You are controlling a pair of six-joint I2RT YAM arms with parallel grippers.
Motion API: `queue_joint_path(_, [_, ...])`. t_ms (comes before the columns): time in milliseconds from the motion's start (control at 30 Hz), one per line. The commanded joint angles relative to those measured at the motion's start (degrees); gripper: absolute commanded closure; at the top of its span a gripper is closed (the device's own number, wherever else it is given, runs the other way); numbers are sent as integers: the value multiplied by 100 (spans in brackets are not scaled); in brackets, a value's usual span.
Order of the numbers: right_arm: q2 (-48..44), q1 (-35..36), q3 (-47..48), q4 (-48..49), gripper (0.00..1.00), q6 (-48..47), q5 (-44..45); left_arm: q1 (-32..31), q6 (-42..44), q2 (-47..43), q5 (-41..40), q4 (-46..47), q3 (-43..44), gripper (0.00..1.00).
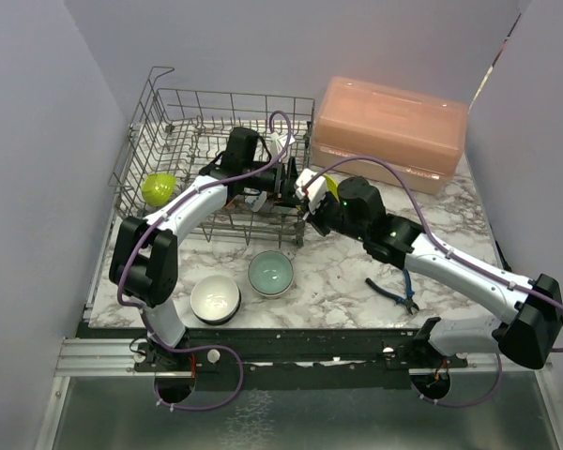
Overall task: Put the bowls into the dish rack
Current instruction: Pick up the bowl from the center of the board.
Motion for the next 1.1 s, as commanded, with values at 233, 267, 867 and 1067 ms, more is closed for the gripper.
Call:
queue_joint_path(233, [3,-37,115,555,85,223,605,69,265,89,463,14,177,69])
queue_joint_path(267, [3,-33,113,561,79,284,593,97,287,68,416,25,185,71])
queue_joint_path(867, [-227,-268,-29,903,8,2265,1034,731,585,-388,-1066,76,104,78])
queue_joint_path(1067, [62,-870,276,562,11,2988,238,726,841,-660,-1351,76,57,78])
